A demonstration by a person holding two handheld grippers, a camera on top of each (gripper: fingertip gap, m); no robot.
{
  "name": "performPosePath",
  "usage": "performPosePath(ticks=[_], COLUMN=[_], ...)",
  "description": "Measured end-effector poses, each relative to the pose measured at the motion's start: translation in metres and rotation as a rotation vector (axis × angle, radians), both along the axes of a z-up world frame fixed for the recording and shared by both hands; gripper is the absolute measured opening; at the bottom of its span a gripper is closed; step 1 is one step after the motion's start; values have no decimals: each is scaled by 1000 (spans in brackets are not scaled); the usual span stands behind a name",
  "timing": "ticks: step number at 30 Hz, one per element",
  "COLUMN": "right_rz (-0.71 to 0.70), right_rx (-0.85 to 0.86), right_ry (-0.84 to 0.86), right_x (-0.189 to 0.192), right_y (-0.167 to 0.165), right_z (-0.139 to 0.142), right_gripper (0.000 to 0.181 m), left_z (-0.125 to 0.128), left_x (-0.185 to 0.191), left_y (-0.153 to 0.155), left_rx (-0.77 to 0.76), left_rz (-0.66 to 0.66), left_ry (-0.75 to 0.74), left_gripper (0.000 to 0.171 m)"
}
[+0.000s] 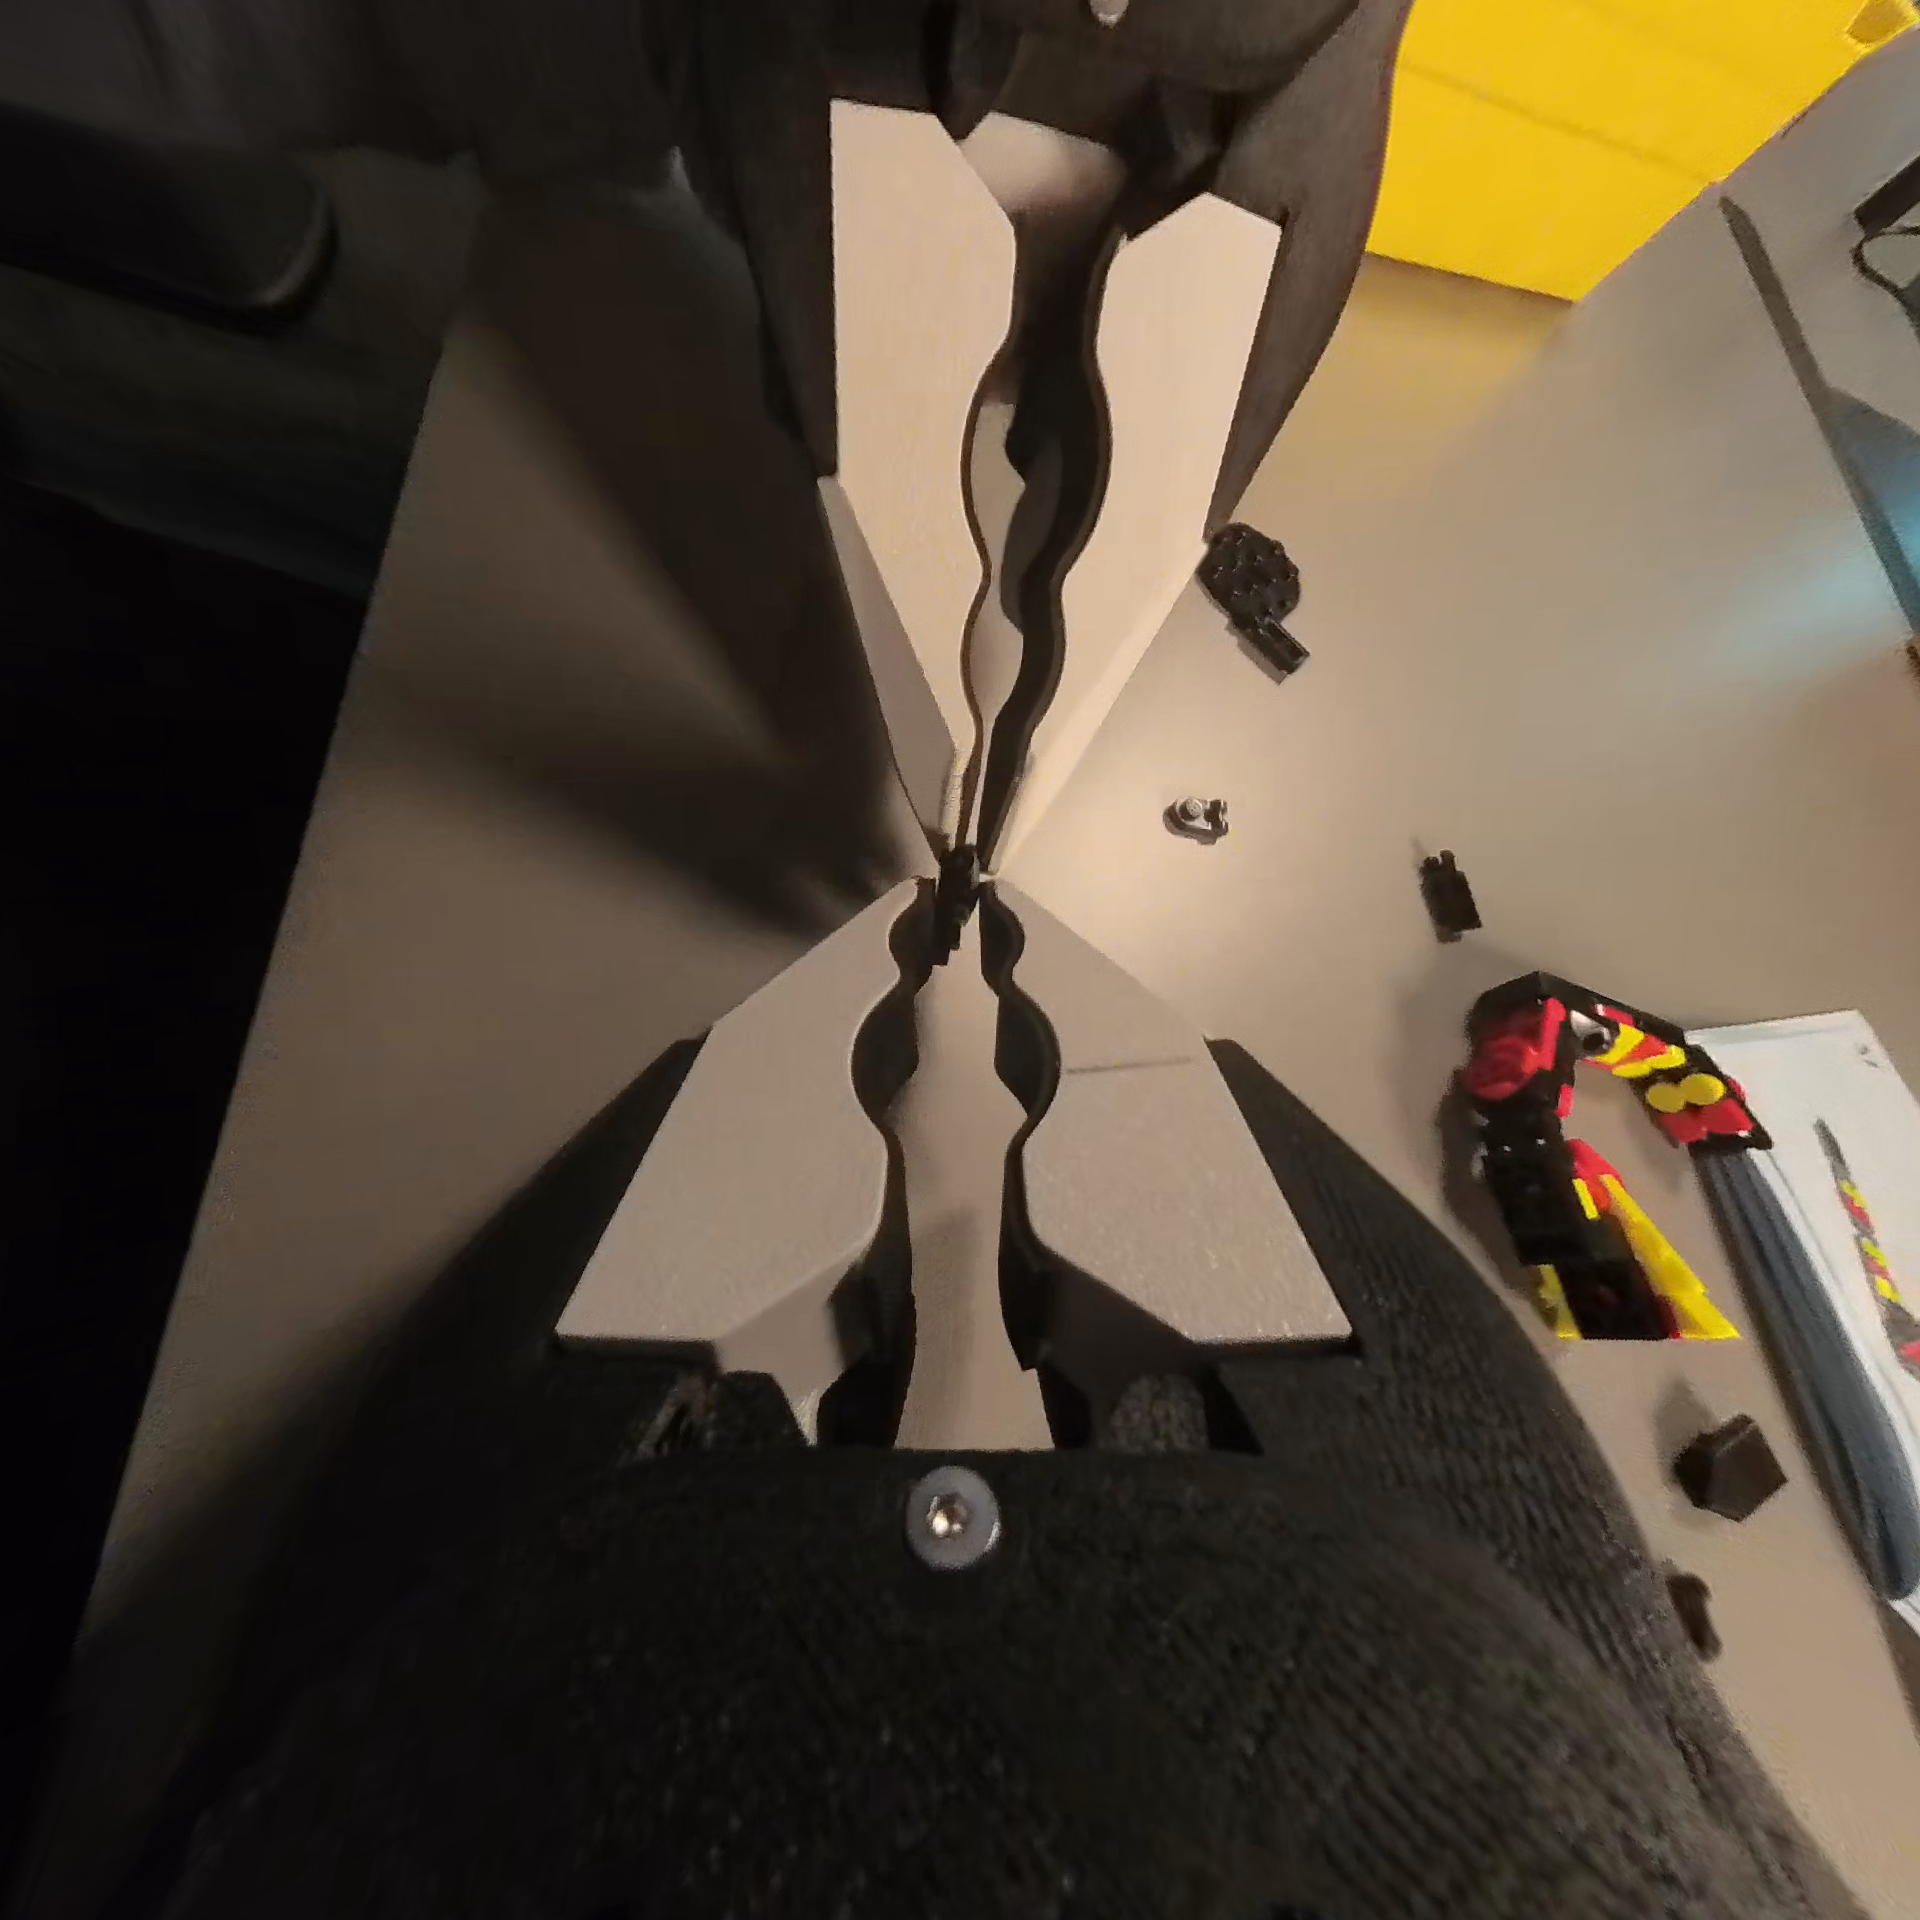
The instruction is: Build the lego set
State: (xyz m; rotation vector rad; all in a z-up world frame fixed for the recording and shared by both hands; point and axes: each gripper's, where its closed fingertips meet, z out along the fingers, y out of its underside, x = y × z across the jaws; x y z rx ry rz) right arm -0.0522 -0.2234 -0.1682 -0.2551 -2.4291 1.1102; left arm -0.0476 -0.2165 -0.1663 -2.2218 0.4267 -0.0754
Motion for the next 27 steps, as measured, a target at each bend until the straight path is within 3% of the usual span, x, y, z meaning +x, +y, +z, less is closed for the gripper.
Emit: performPosePath(ticks=[27], right_rz=[-14], right_rx=[-15], right_ry=[-68], right_x=[2], right_y=[38], right_z=[-4], right_gripper=[3], left_z=[-8], left_x=[0], left_y=[18], left_rx=[-57], left_rz=[41], left_ry=[-86], left_gripper=[2])
